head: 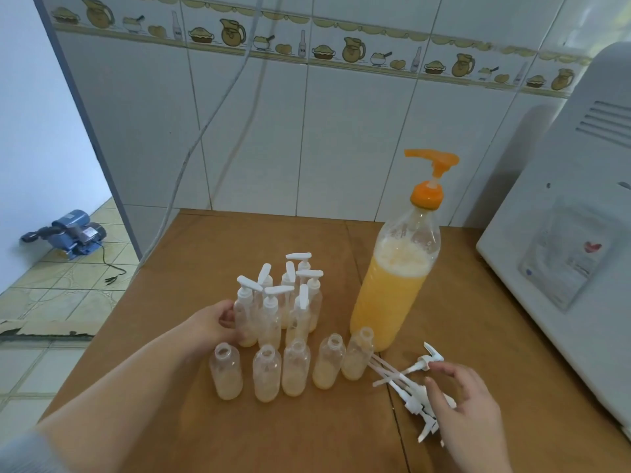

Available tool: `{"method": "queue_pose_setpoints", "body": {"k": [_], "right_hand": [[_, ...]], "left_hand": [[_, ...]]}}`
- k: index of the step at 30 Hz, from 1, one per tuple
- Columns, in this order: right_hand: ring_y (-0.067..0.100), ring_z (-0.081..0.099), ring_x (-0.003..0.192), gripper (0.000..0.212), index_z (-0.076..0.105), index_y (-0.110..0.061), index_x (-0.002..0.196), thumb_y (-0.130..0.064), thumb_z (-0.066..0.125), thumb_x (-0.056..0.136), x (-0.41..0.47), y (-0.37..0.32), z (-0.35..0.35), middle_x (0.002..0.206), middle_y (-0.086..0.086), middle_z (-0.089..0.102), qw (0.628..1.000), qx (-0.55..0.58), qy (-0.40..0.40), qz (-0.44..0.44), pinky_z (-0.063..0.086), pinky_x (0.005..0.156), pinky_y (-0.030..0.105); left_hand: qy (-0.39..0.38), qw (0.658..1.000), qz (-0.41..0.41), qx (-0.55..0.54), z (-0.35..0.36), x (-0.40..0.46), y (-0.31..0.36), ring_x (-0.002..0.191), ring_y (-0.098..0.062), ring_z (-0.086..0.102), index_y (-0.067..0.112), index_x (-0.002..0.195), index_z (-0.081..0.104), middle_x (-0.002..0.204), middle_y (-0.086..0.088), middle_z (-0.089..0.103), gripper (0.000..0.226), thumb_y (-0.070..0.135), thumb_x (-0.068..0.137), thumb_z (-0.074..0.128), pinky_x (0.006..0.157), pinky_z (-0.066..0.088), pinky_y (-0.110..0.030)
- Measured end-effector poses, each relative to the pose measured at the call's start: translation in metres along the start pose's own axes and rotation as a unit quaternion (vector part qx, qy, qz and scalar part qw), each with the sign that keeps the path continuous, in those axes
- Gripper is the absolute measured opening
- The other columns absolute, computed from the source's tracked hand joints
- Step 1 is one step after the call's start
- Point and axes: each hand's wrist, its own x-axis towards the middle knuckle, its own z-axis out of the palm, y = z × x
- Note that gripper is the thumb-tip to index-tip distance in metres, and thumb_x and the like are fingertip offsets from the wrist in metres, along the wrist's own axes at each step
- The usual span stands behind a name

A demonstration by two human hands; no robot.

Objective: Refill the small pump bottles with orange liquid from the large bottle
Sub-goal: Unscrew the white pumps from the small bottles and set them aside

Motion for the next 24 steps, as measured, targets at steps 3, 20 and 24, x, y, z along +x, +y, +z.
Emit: {"method": "queue_pose_setpoints", "body": {"k": [3, 20, 24], "right_hand": [[0.006, 0.051, 0.1, 0.026, 0.063, -0.033, 0.086, -0.007, 0.068, 0.082, -0.001, -0.005, 0.002, 0.105, -0.029, 0.054, 1.0, 0.001, 0.002, -0.021, 0.041, 0.069, 0.011], [-0.005, 0.063, 0.075, 0.033, 0.071, -0.028, 0.095, -0.042, 0.067, 0.065, -0.029, -0.186, 0.01, 0.086, -0.013, 0.072, 0.925, 0.337, -0.17, 0.032, 0.047, 0.059, 0.007], [-0.011, 0.061, 0.065, 0.022, 0.072, -0.021, 0.083, -0.039, 0.075, 0.069, -0.027, -0.205, 0.016, 0.075, -0.01, 0.072, 0.933, 0.332, -0.121, 0.069, 0.041, 0.047, 0.002]], "left_hand": [[0.015, 1.0, 0.011, 0.023, 0.002, 0.003, 0.001, 0.092, -0.002, 0.056, 0.026, 0.106, 0.057, 0.102, 0.009, 0.063, 0.028, 0.019, 0.082, 0.071, 0.073, 0.044, -0.018], [0.173, 0.953, 0.232, -0.093, 0.001, -0.13, 0.075, 0.084, 0.0, 0.063, 0.05, 0.105, 0.059, 0.095, 0.02, 0.066, 0.047, 0.064, 0.061, 0.068, 0.068, 0.047, -0.017], [0.164, 0.949, 0.249, -0.102, 0.027, -0.14, 0.075, 0.091, -0.008, 0.064, 0.038, 0.11, 0.064, 0.1, 0.009, 0.068, 0.047, 0.052, 0.067, 0.077, 0.076, 0.046, -0.01]]}}
